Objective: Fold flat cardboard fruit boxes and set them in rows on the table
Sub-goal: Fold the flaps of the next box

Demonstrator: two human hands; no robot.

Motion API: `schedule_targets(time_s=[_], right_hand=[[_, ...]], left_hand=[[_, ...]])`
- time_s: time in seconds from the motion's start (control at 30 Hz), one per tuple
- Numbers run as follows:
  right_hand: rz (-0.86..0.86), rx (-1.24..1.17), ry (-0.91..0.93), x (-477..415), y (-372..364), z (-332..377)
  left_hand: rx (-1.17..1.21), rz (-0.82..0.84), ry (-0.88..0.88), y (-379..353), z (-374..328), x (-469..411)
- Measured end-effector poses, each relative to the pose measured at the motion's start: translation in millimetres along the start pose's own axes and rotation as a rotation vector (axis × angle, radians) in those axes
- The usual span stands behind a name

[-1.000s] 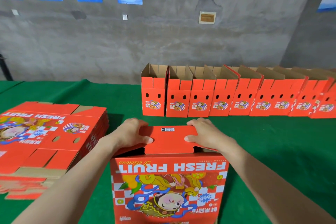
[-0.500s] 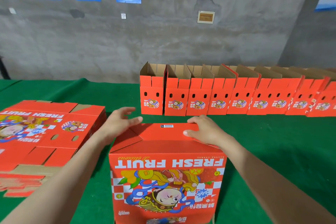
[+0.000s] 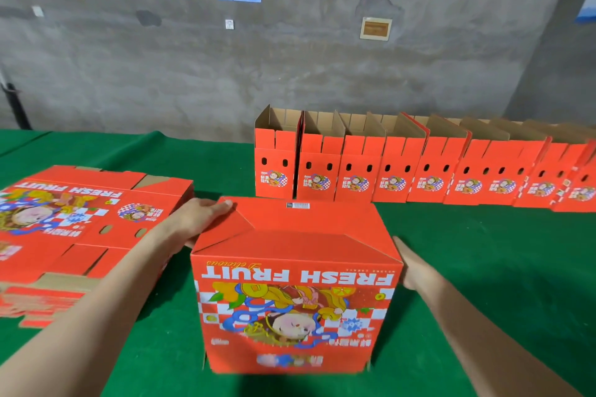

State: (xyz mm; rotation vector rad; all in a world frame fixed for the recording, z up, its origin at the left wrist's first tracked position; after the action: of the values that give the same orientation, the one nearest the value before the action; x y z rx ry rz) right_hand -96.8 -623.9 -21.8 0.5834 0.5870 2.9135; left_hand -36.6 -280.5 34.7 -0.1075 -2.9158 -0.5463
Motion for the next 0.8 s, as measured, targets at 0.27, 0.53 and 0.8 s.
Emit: schedule_targets(time_s=[0.27,0.53,0.8], right_hand=[[0.062,-0.054,0.219,8,19,54],[0.173,-0.104,0.562,19,35,73],[-0.052,0.358,0.747,24,-19,62]], left_hand=[[0.146,-0.217,-0.304,19,-23,-4],[0.828,-0.145,-0.277,19,10,-16],[0.181,-0.162,-0.319,-4,18,-21]])
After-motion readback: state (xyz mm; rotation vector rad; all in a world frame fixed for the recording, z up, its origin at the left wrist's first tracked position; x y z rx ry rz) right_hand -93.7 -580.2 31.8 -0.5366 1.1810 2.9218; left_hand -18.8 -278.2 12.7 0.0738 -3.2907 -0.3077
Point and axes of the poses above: each hand's wrist, its own x-axis away from the middle knuckle, its own y-axis out of the back of the hand, z = x × y, the point moved 4 cm from there along -x, towards the middle knuckle, and after that the axes turned 6 degrees about x, right-handed, at the moved point
